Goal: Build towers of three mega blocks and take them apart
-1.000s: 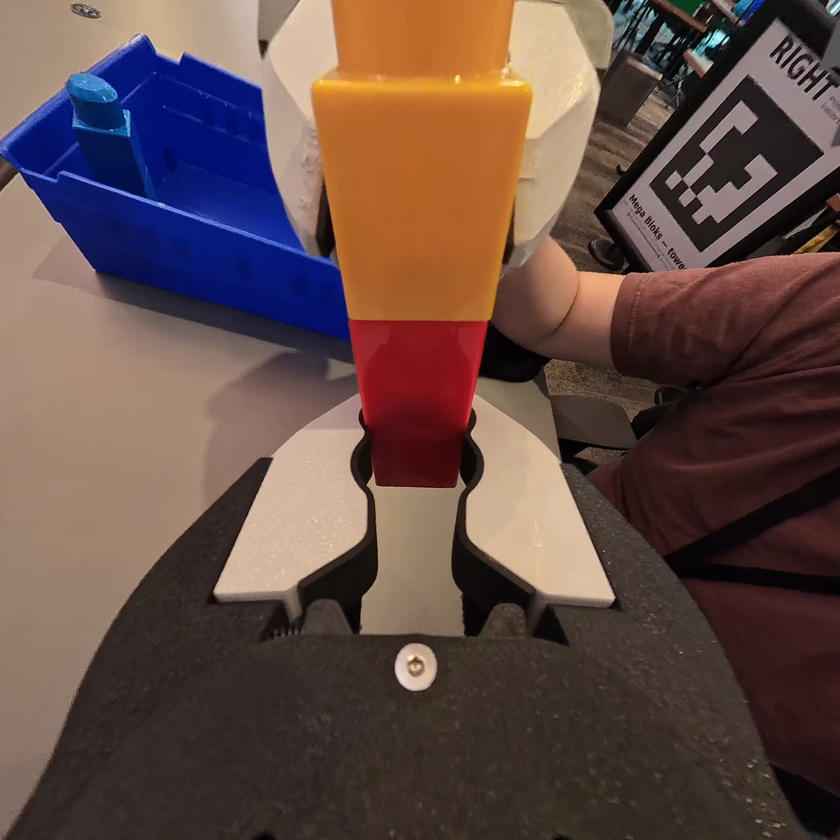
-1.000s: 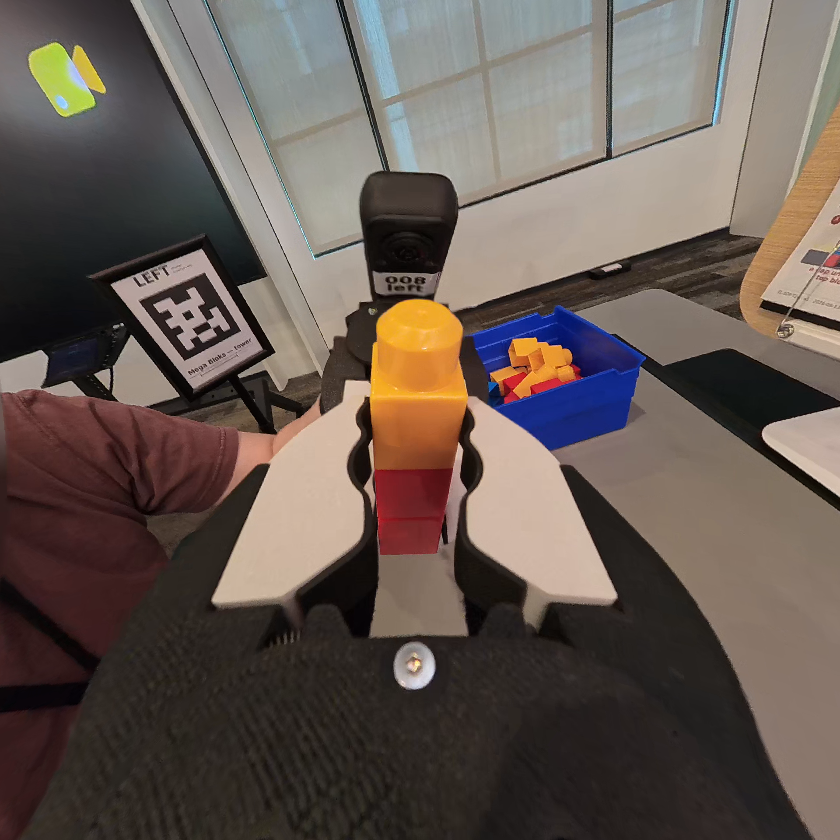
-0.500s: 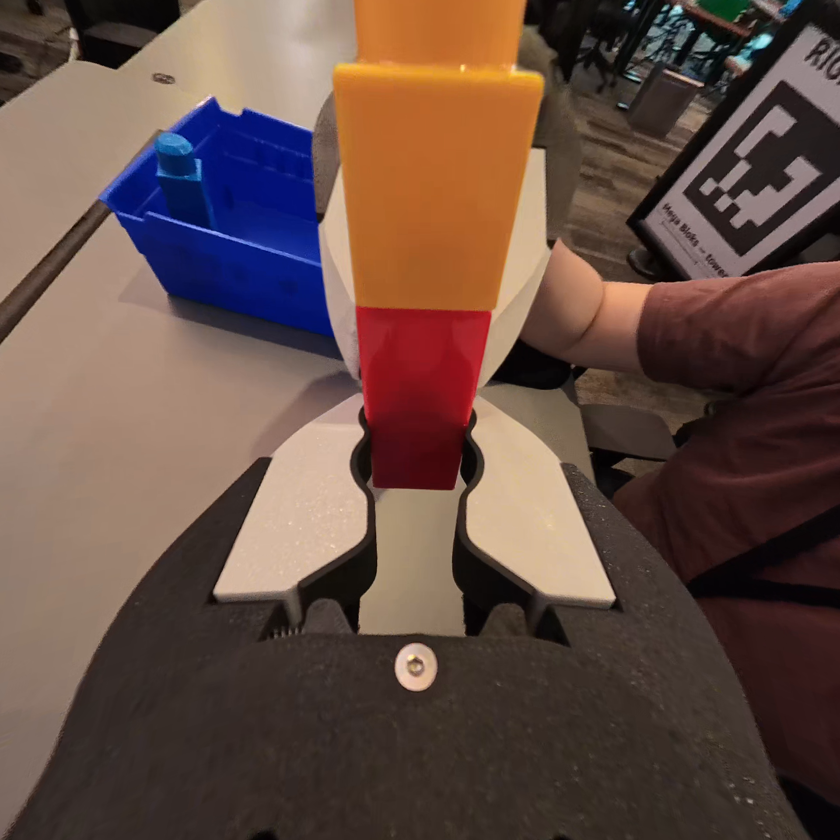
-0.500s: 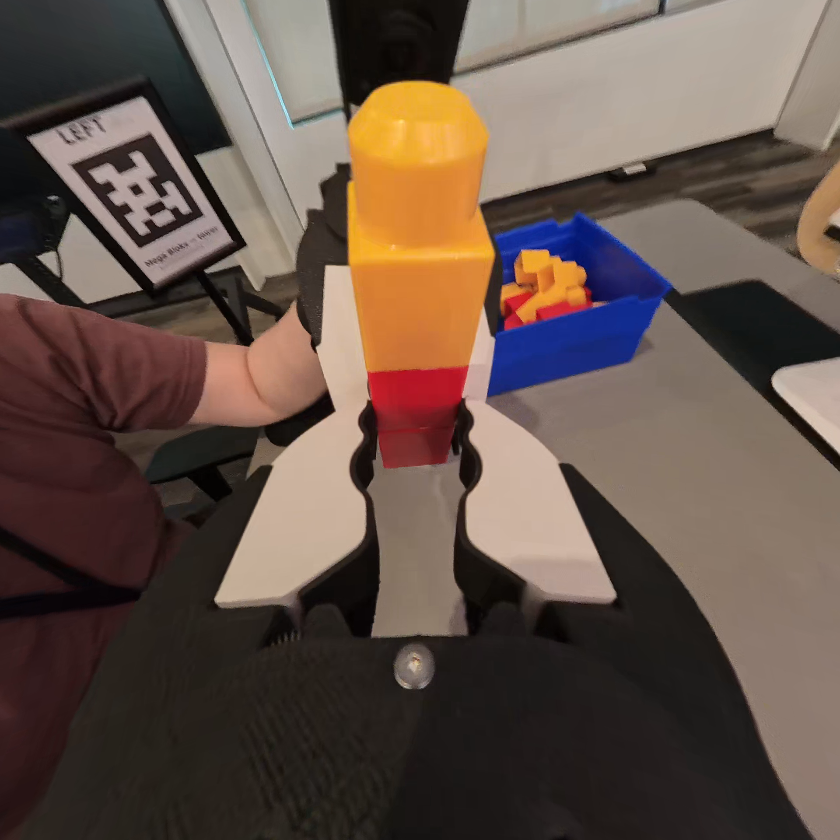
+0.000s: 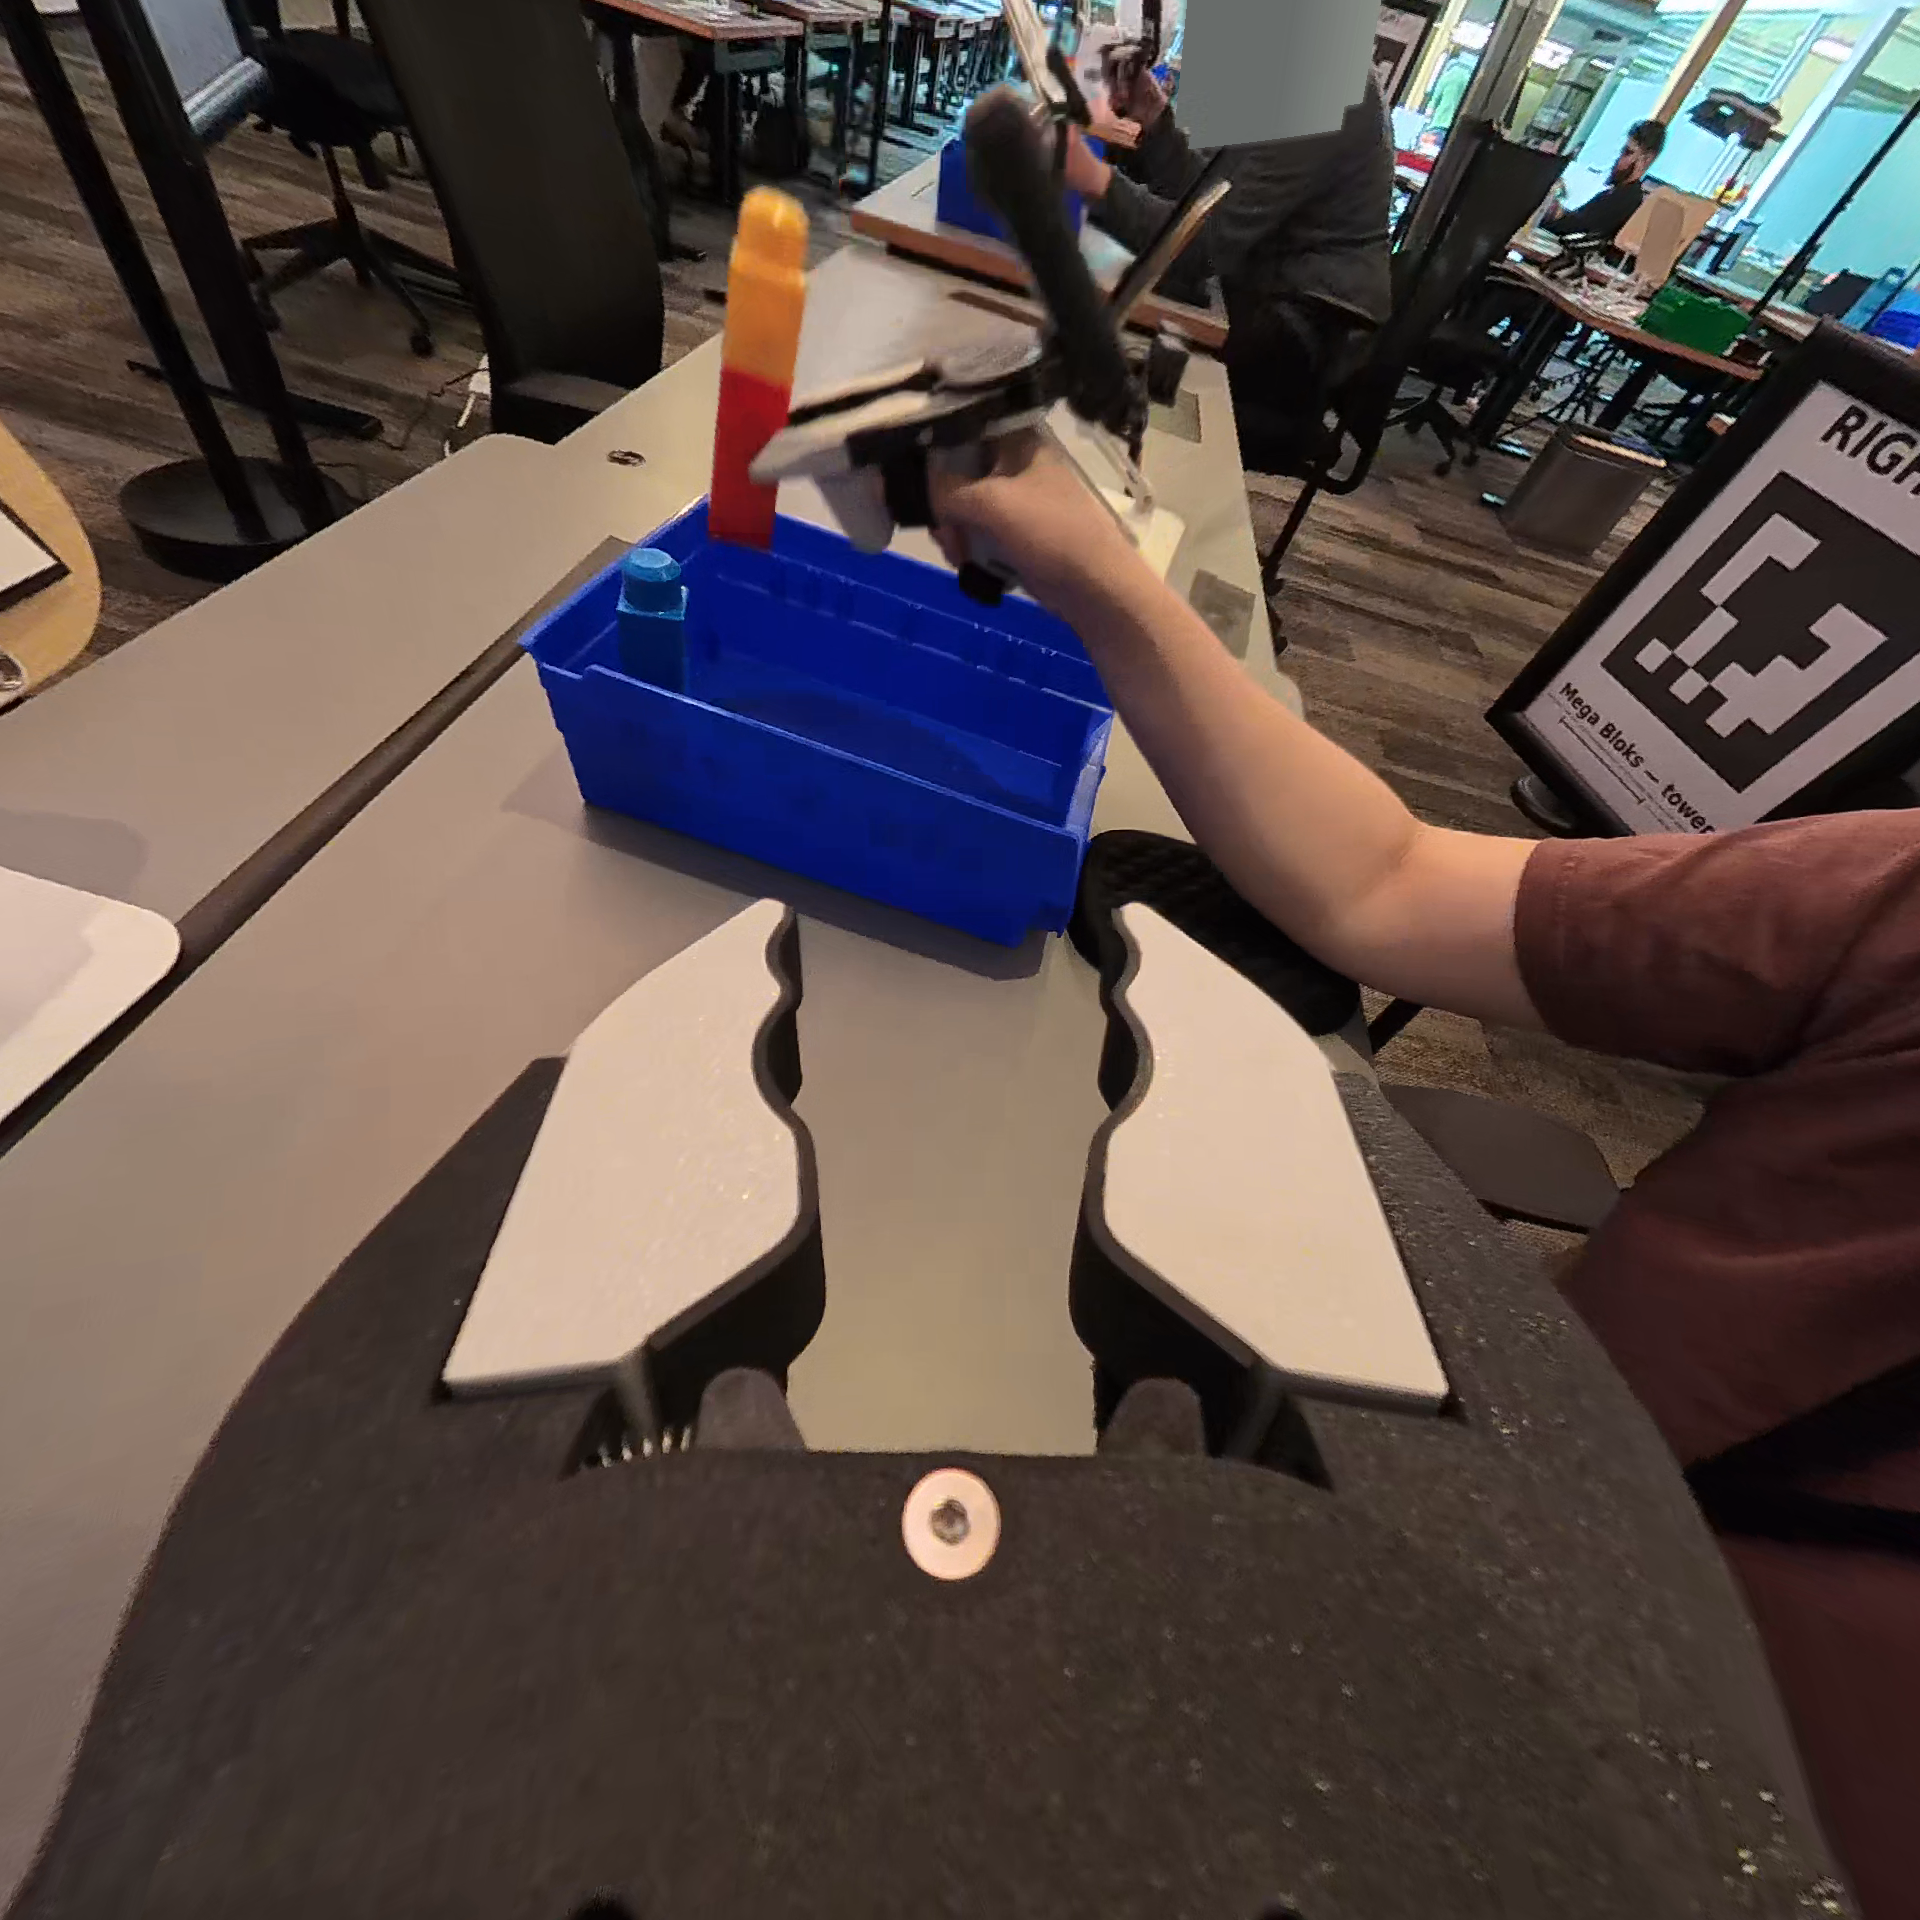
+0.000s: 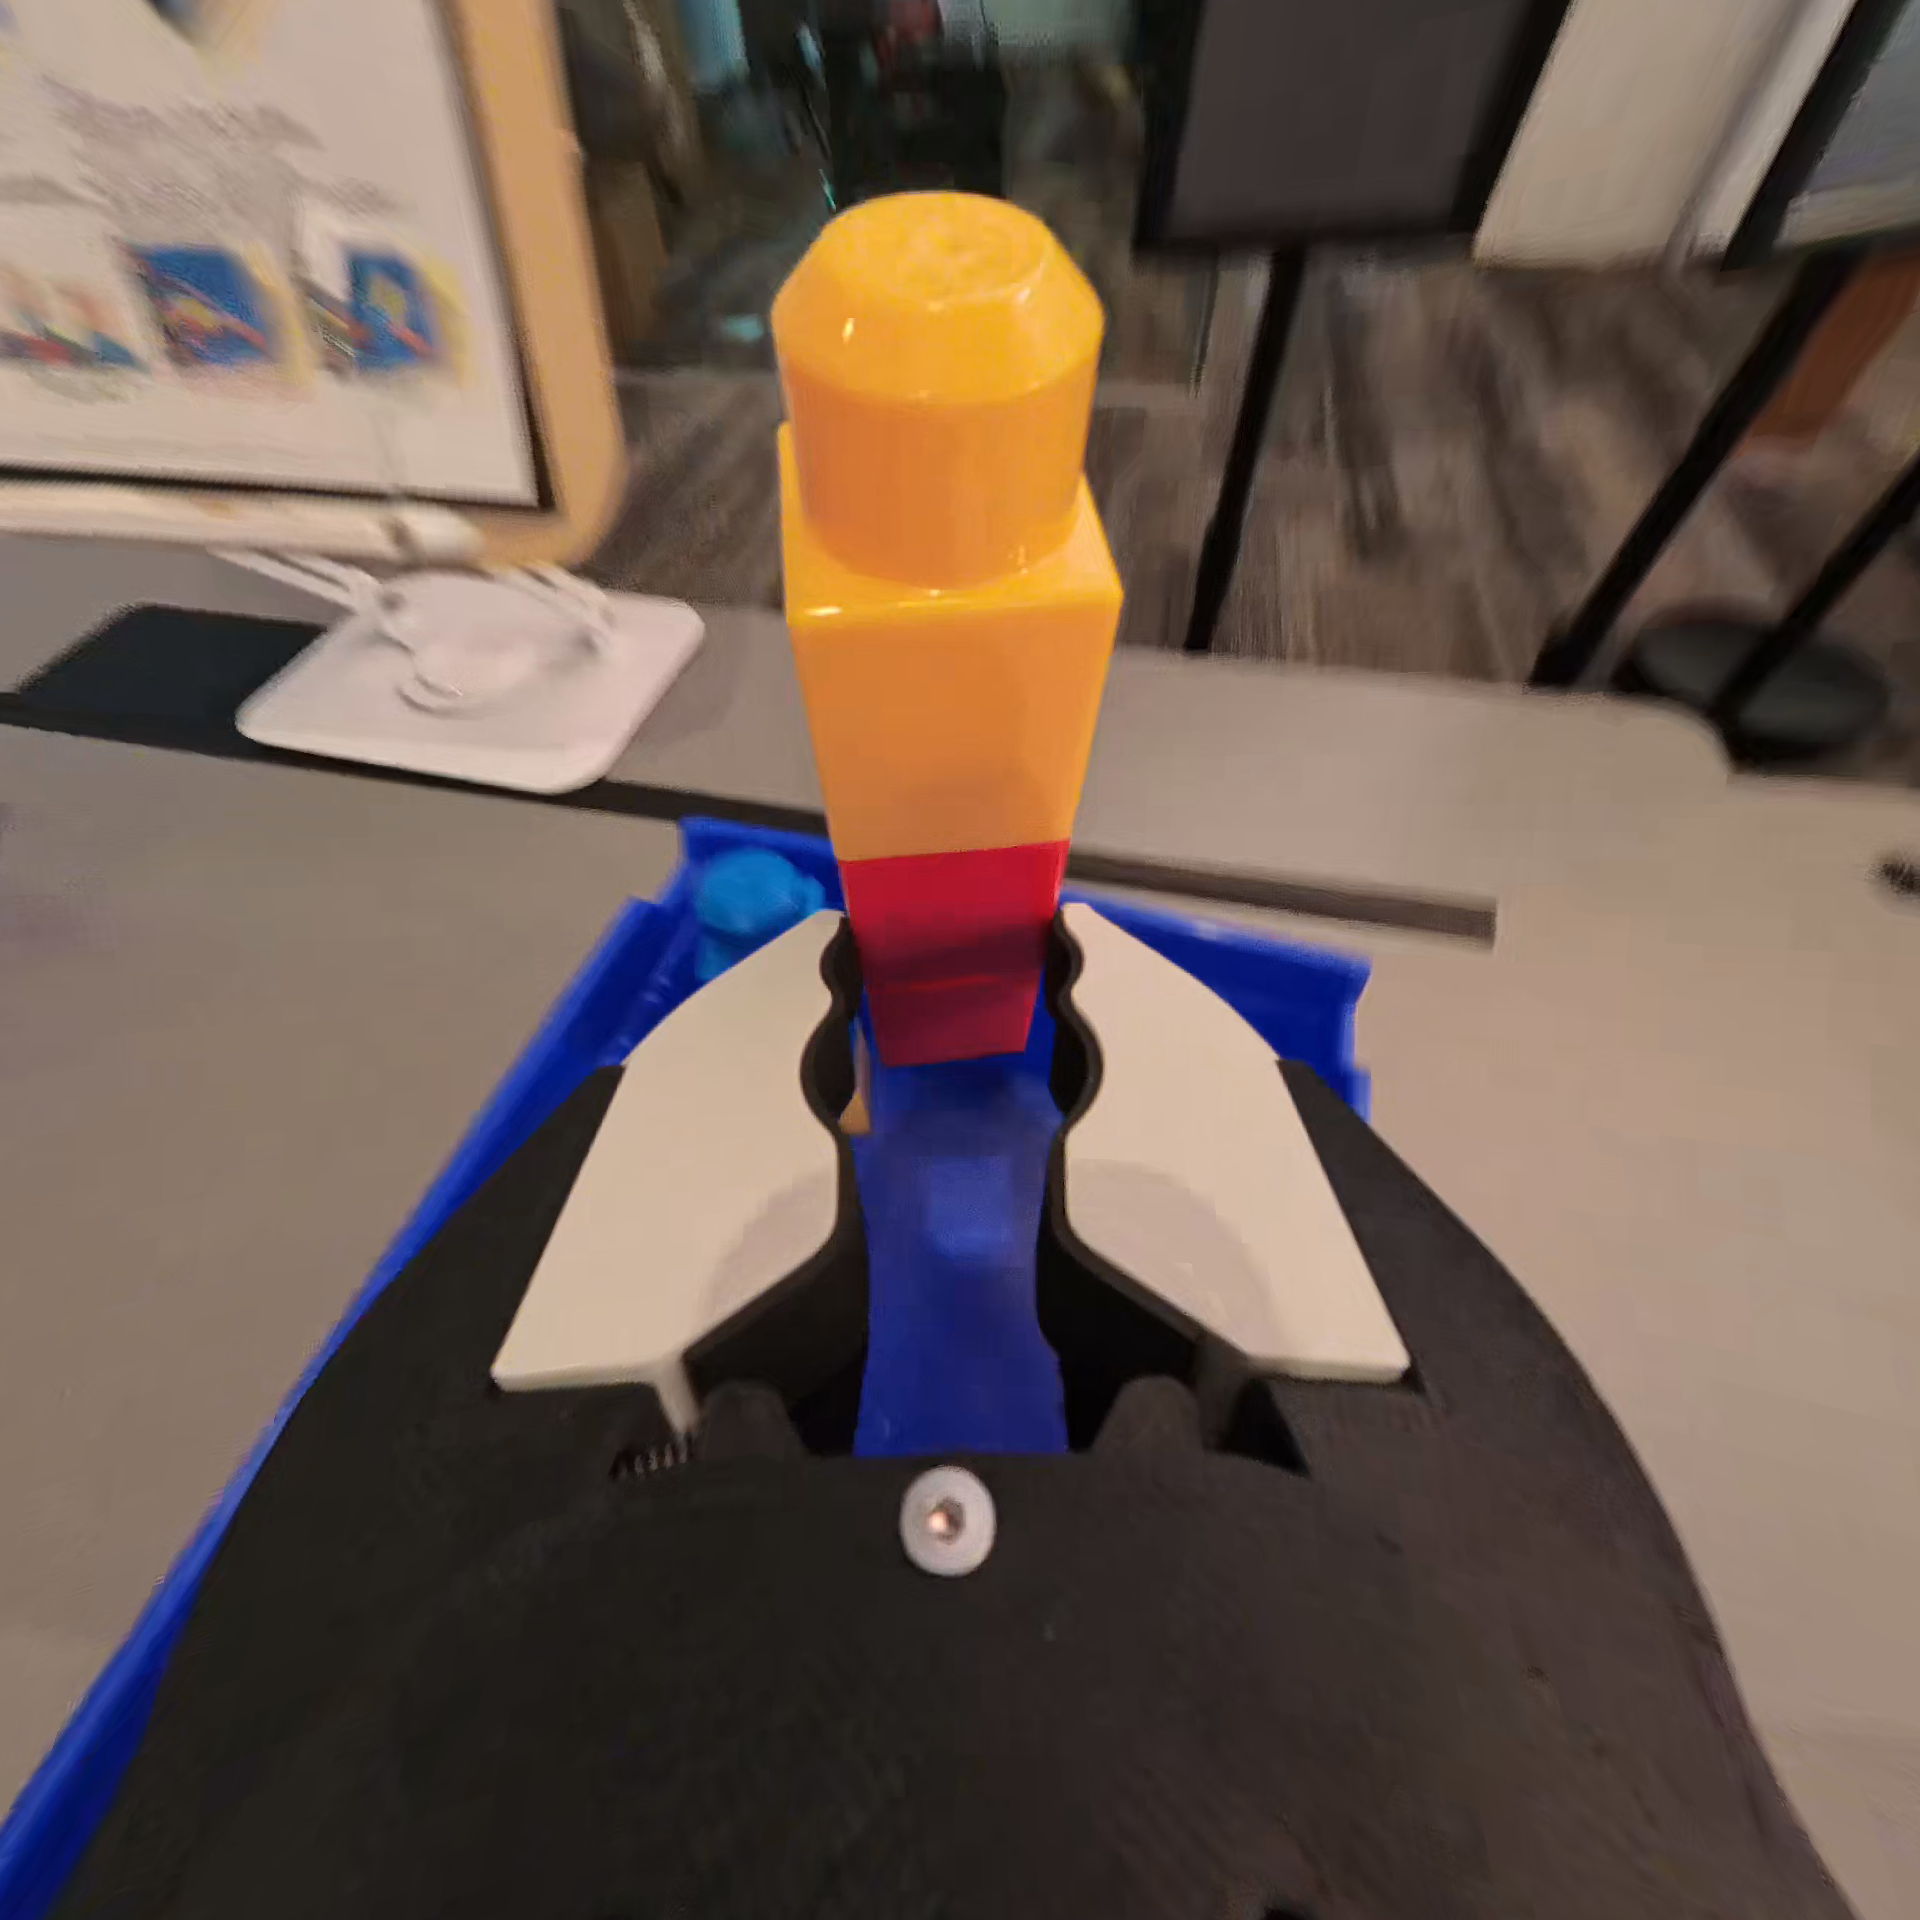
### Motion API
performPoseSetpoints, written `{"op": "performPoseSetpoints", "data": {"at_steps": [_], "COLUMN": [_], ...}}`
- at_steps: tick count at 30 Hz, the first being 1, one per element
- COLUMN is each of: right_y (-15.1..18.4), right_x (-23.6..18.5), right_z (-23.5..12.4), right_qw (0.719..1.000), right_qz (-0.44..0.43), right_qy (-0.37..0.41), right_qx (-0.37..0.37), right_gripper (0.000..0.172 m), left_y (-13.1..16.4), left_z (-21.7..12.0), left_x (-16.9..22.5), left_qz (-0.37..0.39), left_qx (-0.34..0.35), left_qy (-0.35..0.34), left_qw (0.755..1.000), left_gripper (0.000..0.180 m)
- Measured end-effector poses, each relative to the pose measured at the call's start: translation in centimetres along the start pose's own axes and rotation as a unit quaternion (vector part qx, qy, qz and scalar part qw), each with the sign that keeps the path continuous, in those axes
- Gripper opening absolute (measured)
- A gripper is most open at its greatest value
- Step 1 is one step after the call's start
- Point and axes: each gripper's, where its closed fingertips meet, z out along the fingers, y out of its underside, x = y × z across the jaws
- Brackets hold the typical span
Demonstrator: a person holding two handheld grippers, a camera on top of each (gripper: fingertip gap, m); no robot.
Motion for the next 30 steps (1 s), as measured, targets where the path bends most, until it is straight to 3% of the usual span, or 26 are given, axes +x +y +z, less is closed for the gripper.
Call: {"op": "performPoseSetpoints", "data": {"at_steps": [3, 7, 12, 14, 16, 19, 22, 26, 30], "right_y": [4.9, 8.2, 9.8, 10.2, 10.3, 10.8, 11.2, 11.3, 10.3], "right_x": [1.6, 2.5, 3.2, 3.3, 3.3, 3.3, 3.3, 3.1, 2.3], "right_z": [3.2, 4.9, 5.8, 5.9, 5.9, 5.6, 5.5, 5.6, 5.3], "right_qw": [0.997, 0.990, 0.988, 0.988, 0.987, 0.985, 0.983, 0.982, 0.984], "right_qz": [0.007, -0.014, -0.014, -0.019, -0.023, -0.023, -0.013, -0.010, -0.009], "right_qy": [0.026, 0.050, 0.058, 0.061, 0.058, 0.049, 0.044, 0.039, 0.020], "right_qx": [-0.076, -0.128, -0.139, -0.143, -0.145, -0.163, -0.176, -0.185, -0.177], "right_gripper": [0.035, 0.035, 0.035, 0.035, 0.035, 0.036, 0.036, 0.038, 0.059], "left_y": [0.0, 0.2, 0.5, 0.8, 1.3, 1.9, 2.8, 4.1, 5.3], "left_z": [-0.2, -0.7, -3.5, -6.1, -9.6, -14.4, -17.7, -19.9, -22.0], "left_x": [-0.2, -1.2, -5.7, -8.3, -11.1, -13.6, -14.8, -15.4, -15.6], "left_qz": [-0.001, 0.017, 0.037, 0.027, 0.007, -0.012, -0.031, -0.054, -0.054], "left_qx": [-0.003, -0.015, -0.040, -0.055, -0.064, -0.072, -0.087, -0.113, -0.163], "left_qy": [-0.012, -0.053, -0.220, -0.318, -0.434, -0.551, -0.610, -0.641, -0.682], "left_qw": [1.000, 0.998, 0.974, 0.946, 0.899, 0.831, 0.787, 0.758, 0.711], "left_gripper": [0.054, 0.051, 0.047, 0.040, 0.029, 0.031, 0.036, 0.038, 0.041]}}
